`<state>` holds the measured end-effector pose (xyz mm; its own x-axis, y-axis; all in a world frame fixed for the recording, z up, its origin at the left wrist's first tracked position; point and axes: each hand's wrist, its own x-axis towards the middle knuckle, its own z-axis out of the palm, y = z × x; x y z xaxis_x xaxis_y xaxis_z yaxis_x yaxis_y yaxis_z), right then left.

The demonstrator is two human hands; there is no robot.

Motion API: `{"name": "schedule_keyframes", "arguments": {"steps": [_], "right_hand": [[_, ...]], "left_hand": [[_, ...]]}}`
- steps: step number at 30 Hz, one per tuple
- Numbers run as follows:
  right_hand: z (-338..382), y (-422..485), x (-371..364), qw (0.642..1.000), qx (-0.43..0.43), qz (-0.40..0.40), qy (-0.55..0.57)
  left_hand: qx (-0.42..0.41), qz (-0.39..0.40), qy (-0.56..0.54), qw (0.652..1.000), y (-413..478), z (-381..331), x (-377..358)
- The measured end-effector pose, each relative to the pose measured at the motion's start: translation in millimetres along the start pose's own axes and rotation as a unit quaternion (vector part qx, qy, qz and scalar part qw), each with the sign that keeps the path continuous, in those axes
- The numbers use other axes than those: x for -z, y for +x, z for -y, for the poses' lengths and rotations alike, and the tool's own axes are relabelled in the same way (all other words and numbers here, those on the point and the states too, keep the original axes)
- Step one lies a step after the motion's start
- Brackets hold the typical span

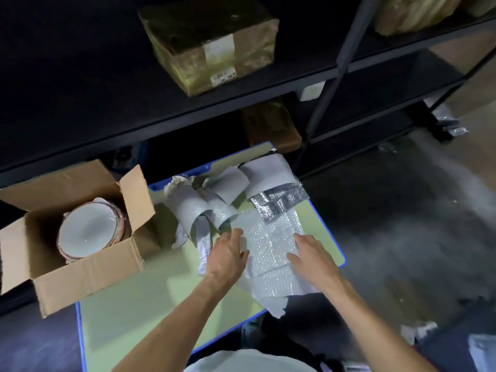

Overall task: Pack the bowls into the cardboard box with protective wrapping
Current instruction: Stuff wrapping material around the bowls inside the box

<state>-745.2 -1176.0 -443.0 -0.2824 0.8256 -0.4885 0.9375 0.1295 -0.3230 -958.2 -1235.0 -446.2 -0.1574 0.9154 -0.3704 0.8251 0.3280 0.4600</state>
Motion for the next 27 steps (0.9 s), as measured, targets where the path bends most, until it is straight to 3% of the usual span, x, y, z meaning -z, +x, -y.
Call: {"name": "schedule_keyframes", "arguments": {"steps": [6, 12, 19, 27], "right_hand": [[-0.8, 11.1, -0.2, 1.000, 0.016, 0.017, 0.009], [-6.3, 15.4, 4.5, 0.999, 0.015, 0.024, 0.020], [2.7, 16.8, 10.5, 0.999, 0.019, 0.030, 0.036], [48.7, 23.2, 26.7, 0.967, 0.025, 0.098, 0.232]], "left_hand": [[0.036, -0.094, -0.111, 0.989, 5.8, -8.9, -2.9], [-0.027, -0.160, -0.170, 0.972, -13.4, -7.5, 5.9], [0.008, -0.185, -0.223, 0.957, -32.5, 11.5, 31.9], [0.054, -0.237, -0.297, 0.924, -50.7, 19.3, 55.6]]}}
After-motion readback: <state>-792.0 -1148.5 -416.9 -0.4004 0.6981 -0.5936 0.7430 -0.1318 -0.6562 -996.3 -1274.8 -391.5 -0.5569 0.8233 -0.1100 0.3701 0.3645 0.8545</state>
